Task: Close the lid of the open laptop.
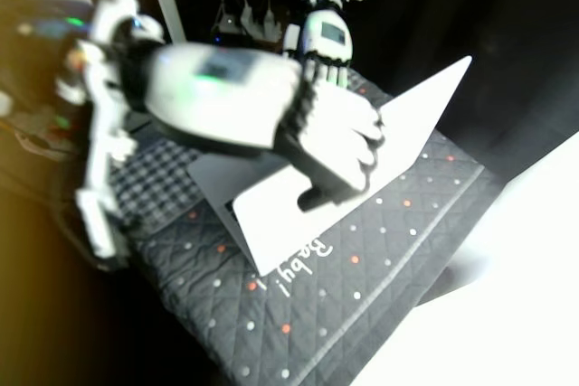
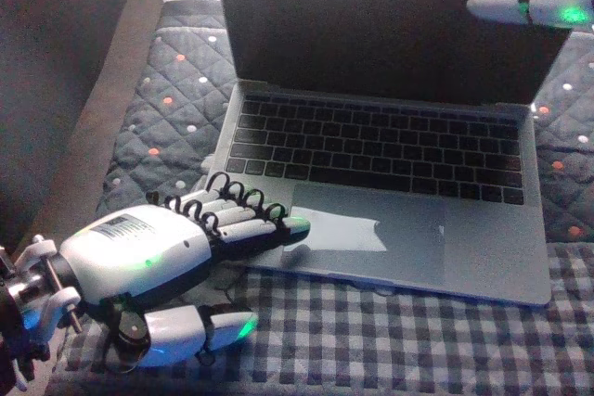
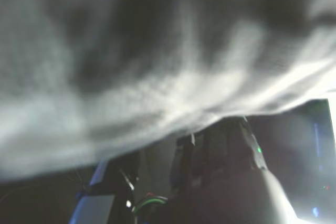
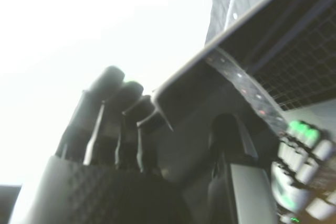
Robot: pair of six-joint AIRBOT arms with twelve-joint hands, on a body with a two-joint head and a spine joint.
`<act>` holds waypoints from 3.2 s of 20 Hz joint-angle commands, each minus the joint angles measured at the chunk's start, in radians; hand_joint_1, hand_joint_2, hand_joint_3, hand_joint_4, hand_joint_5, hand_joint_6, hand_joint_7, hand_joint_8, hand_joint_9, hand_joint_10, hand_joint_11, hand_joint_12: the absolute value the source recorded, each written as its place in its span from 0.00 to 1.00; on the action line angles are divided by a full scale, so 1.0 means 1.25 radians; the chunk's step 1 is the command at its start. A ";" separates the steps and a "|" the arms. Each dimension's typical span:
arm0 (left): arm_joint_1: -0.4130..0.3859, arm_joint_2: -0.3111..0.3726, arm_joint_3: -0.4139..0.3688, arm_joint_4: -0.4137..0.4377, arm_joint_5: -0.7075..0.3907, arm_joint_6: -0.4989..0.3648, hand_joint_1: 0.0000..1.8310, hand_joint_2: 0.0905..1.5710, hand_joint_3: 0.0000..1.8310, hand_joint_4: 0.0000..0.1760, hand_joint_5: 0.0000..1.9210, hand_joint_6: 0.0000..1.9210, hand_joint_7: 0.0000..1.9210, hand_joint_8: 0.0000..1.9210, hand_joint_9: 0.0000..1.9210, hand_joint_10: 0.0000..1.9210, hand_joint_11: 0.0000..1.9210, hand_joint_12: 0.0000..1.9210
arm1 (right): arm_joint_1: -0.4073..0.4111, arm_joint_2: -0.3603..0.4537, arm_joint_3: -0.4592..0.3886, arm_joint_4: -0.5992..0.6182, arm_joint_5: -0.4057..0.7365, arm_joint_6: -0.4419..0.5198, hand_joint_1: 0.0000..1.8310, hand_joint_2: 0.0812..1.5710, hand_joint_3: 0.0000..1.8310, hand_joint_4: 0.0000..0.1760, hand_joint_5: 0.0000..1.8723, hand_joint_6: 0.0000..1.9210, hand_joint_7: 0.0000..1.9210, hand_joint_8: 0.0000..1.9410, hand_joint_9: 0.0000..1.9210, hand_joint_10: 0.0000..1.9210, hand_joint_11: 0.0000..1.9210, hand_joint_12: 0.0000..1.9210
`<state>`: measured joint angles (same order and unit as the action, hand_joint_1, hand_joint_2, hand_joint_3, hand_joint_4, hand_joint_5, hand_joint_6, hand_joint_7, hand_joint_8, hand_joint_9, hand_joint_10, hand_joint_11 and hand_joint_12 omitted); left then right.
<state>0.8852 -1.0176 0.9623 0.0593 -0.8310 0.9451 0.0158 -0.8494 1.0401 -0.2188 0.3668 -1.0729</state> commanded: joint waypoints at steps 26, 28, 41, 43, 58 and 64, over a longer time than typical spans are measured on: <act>0.025 0.024 -0.005 -0.054 -0.109 0.008 0.25 0.88 0.00 0.39 0.08 0.00 0.07 0.00 0.04 0.00 0.00 0.16 | 0.013 -0.013 0.062 0.025 0.078 0.042 0.14 0.82 0.00 0.72 0.00 0.00 0.00 0.00 0.00 0.00 0.00 0.00; 0.025 0.023 -0.005 -0.054 -0.110 0.008 0.25 0.89 0.00 0.29 0.07 0.00 0.07 0.00 0.04 0.00 0.00 0.09 | 0.013 -0.017 0.077 0.045 0.061 0.042 0.19 0.82 0.00 0.47 0.00 0.00 0.00 0.00 0.00 0.00 0.00 0.00; 0.029 0.029 -0.011 -0.062 -0.131 0.008 0.23 0.89 0.00 0.42 0.07 0.00 0.06 0.00 0.03 0.01 0.01 0.01 | 0.012 0.005 0.021 0.040 0.028 -0.016 0.34 0.78 0.00 0.00 0.06 0.69 0.14 0.62 0.15 0.81 0.15 1.00; 0.030 0.030 -0.011 -0.066 -0.134 0.008 0.23 0.88 0.00 0.45 0.07 0.00 0.07 0.00 0.03 0.00 0.00 0.07 | 0.007 0.026 -0.014 0.016 0.033 -0.015 0.33 0.78 0.00 0.00 0.07 0.84 0.15 0.85 0.22 0.98 0.27 1.00; 0.109 0.160 -0.103 -0.179 -0.447 0.097 0.48 0.93 0.00 0.18 0.23 0.89 0.17 0.92 0.08 0.86 0.07 0.98 | -0.199 0.097 -0.125 -0.182 0.186 0.158 0.26 0.76 0.00 0.00 0.09 0.86 0.13 0.80 0.10 0.89 0.08 1.00; 0.127 0.193 -0.115 -0.239 -0.581 0.122 0.48 0.97 0.00 0.06 0.14 1.00 0.21 1.00 0.02 0.92 0.02 1.00 | -0.306 0.085 -0.107 -0.271 0.223 0.338 0.25 0.77 0.00 0.00 0.09 0.62 0.12 0.66 0.07 0.84 0.06 1.00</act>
<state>1.0489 -0.7811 0.8143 -0.2390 -1.4265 1.0969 -0.3851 -0.7521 0.9043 -0.5747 0.5545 -0.6518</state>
